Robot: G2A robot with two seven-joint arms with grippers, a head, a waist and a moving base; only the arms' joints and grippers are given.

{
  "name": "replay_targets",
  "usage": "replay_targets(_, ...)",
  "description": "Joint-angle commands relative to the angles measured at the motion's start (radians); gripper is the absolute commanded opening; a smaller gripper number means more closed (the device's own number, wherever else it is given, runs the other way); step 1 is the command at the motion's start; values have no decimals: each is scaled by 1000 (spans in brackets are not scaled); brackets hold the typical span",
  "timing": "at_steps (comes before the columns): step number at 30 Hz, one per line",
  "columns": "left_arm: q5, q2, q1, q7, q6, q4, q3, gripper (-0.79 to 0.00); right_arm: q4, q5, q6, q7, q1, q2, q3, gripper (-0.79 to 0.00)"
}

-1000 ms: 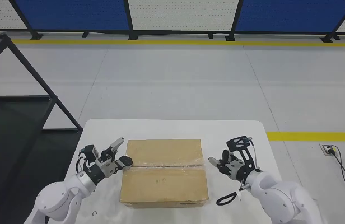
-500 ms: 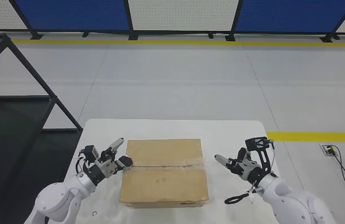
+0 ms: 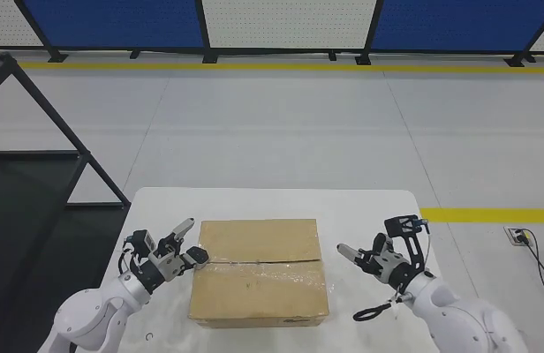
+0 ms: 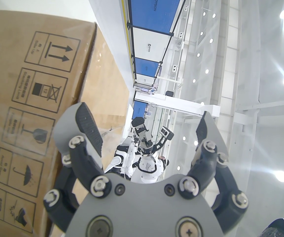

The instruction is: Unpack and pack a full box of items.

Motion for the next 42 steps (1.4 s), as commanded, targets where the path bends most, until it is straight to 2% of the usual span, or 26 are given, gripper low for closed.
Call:
replay_targets(1, 2, 0, -1, 1, 1, 1, 2, 0, -1, 0, -5, -10, -4, 0, 1, 0)
replay_targets(4, 1, 0, -4, 4, 1, 1, 5, 0, -6, 29, -32, -13, -14, 1, 4, 0)
replay_targets(6, 2, 0, -5, 6, 0, 0, 7, 0, 1, 103, -70, 32, -18, 2, 11, 0)
replay_targets(10, 1, 0, -6, 7, -3, -1, 9, 0, 74, 327, -97, 306, 33, 13, 53, 0)
replay_targets(12, 1, 0, -7, 7, -3, -1, 9, 0, 122, 367, -79, 413, 62, 21, 75, 0)
replay_targets(16, -1, 0, -8, 7, -2, -2, 11, 0, 174, 381, -62, 506, 96, 29, 71, 0)
replay_targets(18, 0, 0, -10, 9, -3, 0, 13, 0, 191, 386, -70, 527, 105, 32, 58, -179)
replay_targets(19, 1, 0, -11, 10, -2, 0, 14, 0, 198, 391, -75, 532, 109, 32, 51, -345)
replay_targets(20, 2, 0, -12, 9, -2, 1, 15, 0, 207, 388, -75, 541, 114, 34, 41, -428)
replay_targets(26, 3, 0, -17, 9, 0, 4, 19, 0, 228, 376, -75, 526, 143, 34, -15, -591)
replay_targets(27, 3, 1, -18, 9, 0, 4, 19, 0, 232, 371, -75, 522, 149, 34, -24, -671)
replay_targets(29, 3, 1, -18, 9, -1, 5, 20, 0, 232, 369, -82, 504, 158, 34, -33, -770)
replay_targets(42, -3, 1, -18, 16, -5, 3, 18, 0, 133, 332, -115, 337, 160, 40, -41, -785)
